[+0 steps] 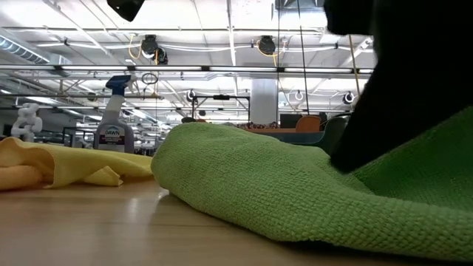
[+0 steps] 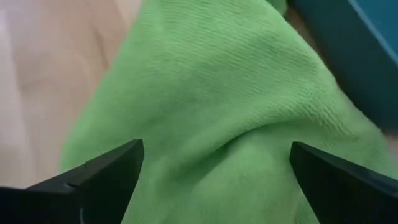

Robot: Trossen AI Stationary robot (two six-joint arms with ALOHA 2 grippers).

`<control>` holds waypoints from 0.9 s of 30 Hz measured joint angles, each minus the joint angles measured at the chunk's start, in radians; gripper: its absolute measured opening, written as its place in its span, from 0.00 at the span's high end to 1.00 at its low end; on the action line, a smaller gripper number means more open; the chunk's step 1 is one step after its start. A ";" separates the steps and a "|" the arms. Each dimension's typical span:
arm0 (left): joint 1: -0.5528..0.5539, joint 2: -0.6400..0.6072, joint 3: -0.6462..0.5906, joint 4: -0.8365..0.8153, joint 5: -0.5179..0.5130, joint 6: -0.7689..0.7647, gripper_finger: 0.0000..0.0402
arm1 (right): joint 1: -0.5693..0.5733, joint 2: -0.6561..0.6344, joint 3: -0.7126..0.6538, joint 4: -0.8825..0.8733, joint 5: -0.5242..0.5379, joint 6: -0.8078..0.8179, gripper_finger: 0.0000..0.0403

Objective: Sort microfiber towel by color & place in baskets
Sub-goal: Put the green microfiber towel into the wire basket

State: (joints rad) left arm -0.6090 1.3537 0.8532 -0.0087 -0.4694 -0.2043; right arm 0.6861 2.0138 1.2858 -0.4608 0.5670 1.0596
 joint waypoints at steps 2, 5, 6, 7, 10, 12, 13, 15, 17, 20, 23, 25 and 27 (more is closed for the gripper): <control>0.000 0.000 0.000 0.001 0.000 0.000 0.71 | -0.002 0.017 0.000 0.008 0.012 -0.003 0.01; 0.000 0.000 0.000 0.002 0.000 0.000 0.71 | -0.005 0.041 0.000 0.028 0.011 -0.026 0.02; 0.000 0.000 0.000 0.002 0.000 0.000 0.71 | -0.005 0.050 0.000 0.027 0.011 -0.024 0.02; 0.000 0.000 0.000 0.002 0.000 0.000 0.71 | -0.005 0.060 0.000 0.026 0.011 -0.022 0.02; 0.000 0.001 0.000 0.001 0.000 0.001 0.71 | -0.004 0.081 0.002 0.036 0.020 -0.020 0.04; 0.000 0.001 0.000 0.001 0.000 0.001 0.71 | -0.004 0.094 0.005 0.045 0.029 -0.017 0.08; 0.000 0.001 0.000 0.001 0.000 0.001 0.71 | -0.005 0.099 0.005 0.048 0.029 -0.017 0.12; 0.000 0.001 0.000 0.001 0.000 0.001 0.71 | -0.005 0.104 0.005 0.055 0.029 -0.017 0.22; 0.000 0.001 0.000 0.001 0.000 0.001 0.71 | -0.005 0.106 0.004 0.058 0.028 -0.018 0.35; 0.000 0.001 0.000 0.001 0.000 0.001 0.71 | -0.006 0.107 0.003 0.065 0.027 -0.020 0.57; 0.000 0.001 0.000 0.001 0.000 0.001 0.71 | -0.005 0.107 0.002 0.081 0.025 -0.027 0.79; 0.000 0.001 0.000 0.001 0.000 0.001 0.71 | -0.005 0.107 0.001 0.094 0.020 -0.040 0.93; 0.000 0.001 0.000 0.001 0.000 0.001 0.71 | -0.006 0.101 0.001 0.097 0.018 -0.057 0.97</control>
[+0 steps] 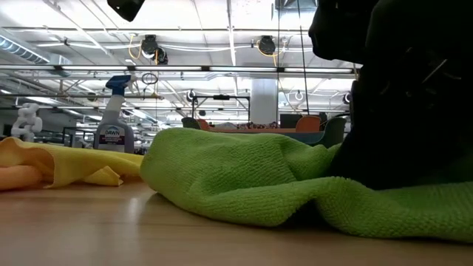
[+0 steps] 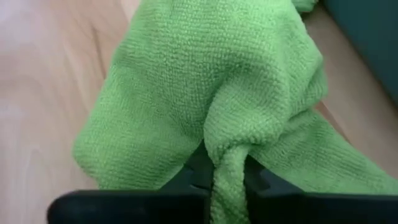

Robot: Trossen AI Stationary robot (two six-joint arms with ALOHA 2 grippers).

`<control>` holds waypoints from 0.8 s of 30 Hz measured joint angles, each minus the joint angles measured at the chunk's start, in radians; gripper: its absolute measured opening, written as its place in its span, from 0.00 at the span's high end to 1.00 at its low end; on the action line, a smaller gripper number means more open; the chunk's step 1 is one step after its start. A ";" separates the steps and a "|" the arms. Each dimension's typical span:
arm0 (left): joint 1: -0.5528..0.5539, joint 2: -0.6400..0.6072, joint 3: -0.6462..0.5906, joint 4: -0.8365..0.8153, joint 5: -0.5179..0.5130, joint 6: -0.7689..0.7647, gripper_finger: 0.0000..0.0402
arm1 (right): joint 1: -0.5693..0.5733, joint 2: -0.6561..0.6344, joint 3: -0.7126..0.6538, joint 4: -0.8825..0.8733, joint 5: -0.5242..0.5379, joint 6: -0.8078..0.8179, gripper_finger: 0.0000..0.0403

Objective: Sort microfiber towel by color & place in baskets
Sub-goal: Put the green microfiber towel into the wire basket

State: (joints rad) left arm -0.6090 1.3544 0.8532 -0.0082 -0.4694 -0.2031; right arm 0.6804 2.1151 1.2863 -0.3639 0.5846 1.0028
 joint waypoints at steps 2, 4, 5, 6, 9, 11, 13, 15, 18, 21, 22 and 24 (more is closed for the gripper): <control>0.000 0.000 0.000 0.000 0.000 0.000 0.71 | -0.001 -0.014 -0.001 -0.008 -0.015 -0.001 0.95; 0.000 0.000 0.000 0.001 0.000 0.000 0.71 | -0.002 -0.035 -0.003 -0.021 -0.035 -0.017 0.95; 0.000 0.000 0.000 0.001 0.000 0.000 0.71 | -0.002 -0.047 -0.006 -0.026 -0.039 -0.031 0.95; 0.000 0.000 0.000 0.003 0.001 0.000 0.71 | -0.002 -0.062 -0.007 -0.027 -0.041 -0.045 0.96; 0.001 0.000 0.000 0.032 0.039 0.001 0.71 | -0.004 -0.124 -0.005 -0.016 -0.033 -0.094 0.99; 0.000 0.000 0.000 0.065 0.071 0.011 0.71 | -0.005 -0.165 -0.003 -0.012 -0.005 -0.125 0.99; 0.000 0.000 0.000 0.102 0.099 0.036 0.71 | -0.005 -0.204 -0.003 -0.013 0.023 -0.155 0.98; -0.001 0.000 0.000 0.140 0.121 0.066 0.71 | -0.005 -0.249 -0.003 -0.013 0.063 -0.195 0.98; -0.002 0.000 0.000 0.187 0.143 0.109 0.71 | -0.004 -0.319 -0.003 -0.007 0.136 -0.255 0.98; -0.002 0.000 0.000 0.208 0.150 0.136 0.71 | -0.004 -0.376 -0.002 0.010 0.197 -0.329 0.98; -0.002 0.000 0.000 0.213 0.150 0.143 0.71 | -0.001 -0.395 -0.002 0.027 0.217 -0.360 0.98; -0.002 0.000 0.000 0.218 0.150 0.160 0.71 | 0.002 -0.426 -0.002 0.071 0.263 -0.433 0.98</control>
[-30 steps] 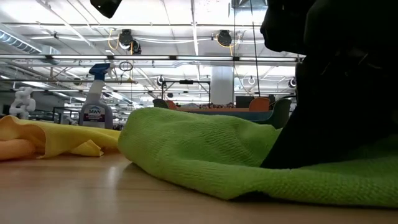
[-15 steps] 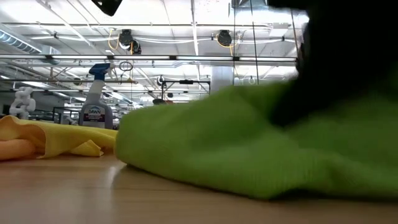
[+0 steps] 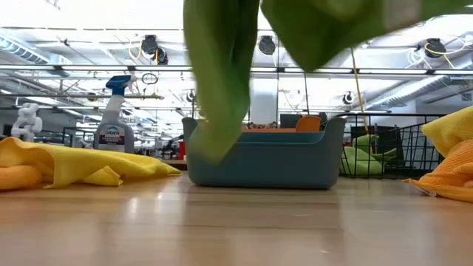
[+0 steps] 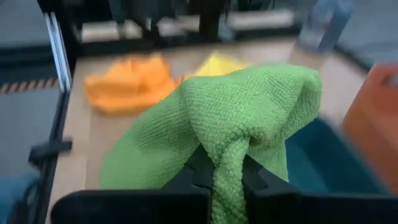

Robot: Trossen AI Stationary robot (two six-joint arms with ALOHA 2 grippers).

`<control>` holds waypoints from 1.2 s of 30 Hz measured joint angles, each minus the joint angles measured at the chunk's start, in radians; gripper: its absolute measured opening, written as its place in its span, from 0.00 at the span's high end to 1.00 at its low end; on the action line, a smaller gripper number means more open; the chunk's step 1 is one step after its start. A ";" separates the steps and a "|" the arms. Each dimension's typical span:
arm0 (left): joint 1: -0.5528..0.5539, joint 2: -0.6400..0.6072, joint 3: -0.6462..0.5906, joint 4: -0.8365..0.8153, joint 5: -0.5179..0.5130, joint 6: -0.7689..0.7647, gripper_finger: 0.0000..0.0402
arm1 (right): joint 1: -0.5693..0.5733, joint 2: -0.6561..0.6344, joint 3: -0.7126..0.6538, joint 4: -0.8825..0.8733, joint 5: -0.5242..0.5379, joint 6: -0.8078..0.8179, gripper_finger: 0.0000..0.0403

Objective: Sort microfiber towel by color & place in baskets
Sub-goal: Put the green microfiber towel into the wire basket

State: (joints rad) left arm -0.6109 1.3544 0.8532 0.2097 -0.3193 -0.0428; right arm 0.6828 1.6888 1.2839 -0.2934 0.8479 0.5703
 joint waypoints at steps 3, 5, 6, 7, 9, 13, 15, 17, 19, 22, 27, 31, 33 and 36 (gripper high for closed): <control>0.000 0.000 0.000 0.008 -0.005 0.007 0.71 | 0.007 -0.034 0.000 0.056 0.056 -0.112 0.98; 0.000 0.000 0.000 0.020 -0.007 0.014 0.71 | 0.008 -0.049 0.000 0.097 0.095 -0.178 0.98; 0.000 0.000 0.000 0.025 -0.007 0.026 0.71 | 0.008 -0.056 0.000 0.123 0.115 -0.212 0.98; 0.000 0.000 0.000 0.028 -0.008 0.027 0.71 | 0.009 -0.062 0.000 0.151 0.138 -0.250 0.98; 0.000 0.000 0.000 0.032 -0.008 0.027 0.71 | 0.012 -0.067 0.000 0.221 0.168 -0.330 0.98; 0.000 0.000 0.000 0.050 -0.030 0.050 0.71 | 0.013 -0.067 0.000 0.447 0.194 -0.537 0.98; 0.000 0.000 0.000 0.055 -0.066 0.051 0.71 | 0.013 -0.065 0.001 0.536 0.166 -0.624 0.98; 0.000 0.000 0.000 0.061 -0.080 0.053 0.71 | 0.012 -0.056 0.001 0.630 0.145 -0.714 0.98; -0.001 0.000 0.000 0.067 -0.082 0.063 0.71 | 0.012 -0.046 0.001 0.706 0.125 -0.805 0.98; -0.025 -0.002 0.000 0.045 -0.074 0.096 0.71 | 0.012 -0.044 0.001 0.721 0.067 -0.872 0.98; -0.113 -0.028 0.001 0.050 -0.045 0.127 0.71 | 0.012 -0.040 0.001 0.626 -0.062 -0.870 0.98; -0.187 -0.038 0.001 0.151 -0.051 0.252 0.71 | -0.002 -0.004 0.001 0.623 -0.152 -0.905 0.98; -0.220 -0.038 0.001 0.242 -0.085 0.356 0.71 | -0.013 0.020 0.001 0.622 -0.198 -0.922 0.98; -0.254 -0.024 0.003 0.331 -0.153 0.515 0.71 | -0.030 0.047 0.001 0.622 -0.236 -0.942 0.98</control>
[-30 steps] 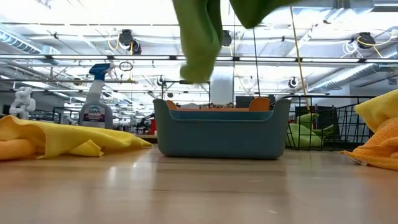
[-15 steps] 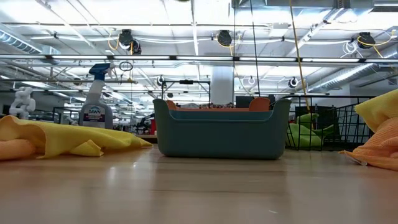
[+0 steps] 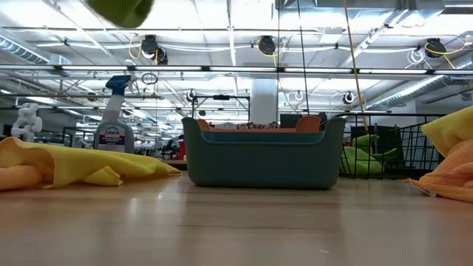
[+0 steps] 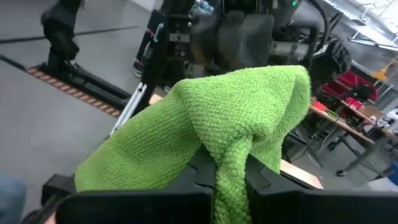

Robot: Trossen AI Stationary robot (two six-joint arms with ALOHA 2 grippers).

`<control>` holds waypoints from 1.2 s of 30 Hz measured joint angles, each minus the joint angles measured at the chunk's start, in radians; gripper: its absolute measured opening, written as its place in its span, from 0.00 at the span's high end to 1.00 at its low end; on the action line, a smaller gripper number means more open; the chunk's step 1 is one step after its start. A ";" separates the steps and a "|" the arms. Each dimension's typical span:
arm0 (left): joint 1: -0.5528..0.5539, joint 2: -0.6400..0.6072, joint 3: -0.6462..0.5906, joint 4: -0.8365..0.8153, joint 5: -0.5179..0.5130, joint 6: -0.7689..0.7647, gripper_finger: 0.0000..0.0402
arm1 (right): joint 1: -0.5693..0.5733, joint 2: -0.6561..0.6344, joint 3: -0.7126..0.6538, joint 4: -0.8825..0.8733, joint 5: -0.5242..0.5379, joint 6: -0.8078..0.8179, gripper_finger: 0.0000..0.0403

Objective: Sort microfiber towel by color & place in baskets
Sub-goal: Put the green microfiber towel into the wire basket

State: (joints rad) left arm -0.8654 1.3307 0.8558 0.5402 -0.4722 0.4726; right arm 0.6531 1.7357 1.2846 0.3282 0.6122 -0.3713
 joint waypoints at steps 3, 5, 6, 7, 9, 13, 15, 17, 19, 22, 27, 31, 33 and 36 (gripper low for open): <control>-0.014 0.028 -0.002 0.009 -0.077 0.058 0.69 | -0.018 0.017 0.000 0.003 -0.023 -0.014 0.98; -0.015 0.043 -0.002 0.029 -0.142 0.062 0.65 | -0.031 0.021 0.000 0.000 -0.053 -0.012 0.98; -0.014 0.051 -0.001 0.034 -0.176 0.064 0.61 | -0.039 0.022 0.000 0.000 -0.075 -0.010 0.98; -0.010 0.059 -0.001 0.034 -0.204 0.066 0.57 | -0.045 0.022 0.000 0.002 -0.101 -0.005 0.98; 0.001 0.073 -0.002 0.031 -0.232 0.080 0.47 | -0.058 0.022 0.000 -0.002 -0.163 0.013 0.98; 0.012 0.103 -0.002 0.103 -0.235 0.132 0.26 | -0.083 0.023 0.000 -0.032 -0.274 0.065 0.98; 0.015 0.126 -0.002 0.145 -0.213 0.184 0.18 | -0.091 0.023 0.000 -0.044 -0.302 0.089 0.98; 0.015 0.143 -0.002 0.174 -0.175 0.228 0.13 | -0.097 0.023 0.000 -0.061 -0.305 0.108 0.98; 0.023 0.160 -0.002 0.197 -0.141 0.254 0.11 | -0.103 0.023 0.000 -0.072 -0.306 0.125 0.98; 0.042 0.174 -0.002 0.219 -0.134 0.289 0.12 | -0.104 0.023 0.000 -0.081 -0.305 0.135 0.98; 0.087 0.179 -0.002 0.192 -0.134 0.293 0.18 | -0.103 0.023 0.000 -0.088 -0.306 0.147 0.98; 0.115 0.179 -0.002 0.140 -0.112 0.286 0.26 | -0.103 0.023 0.000 -0.099 -0.306 0.151 0.98; 0.122 0.179 -0.002 0.123 -0.099 0.290 0.32 | -0.103 0.023 0.000 -0.105 -0.305 0.151 0.98; 0.125 0.179 -0.002 0.107 -0.076 0.292 0.43 | -0.103 0.023 0.000 -0.107 -0.305 0.160 0.98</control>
State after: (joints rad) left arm -0.7406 1.5097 0.8543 0.6476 -0.5485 0.7650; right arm 0.5503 1.7584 1.2846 0.2208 0.3069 -0.2108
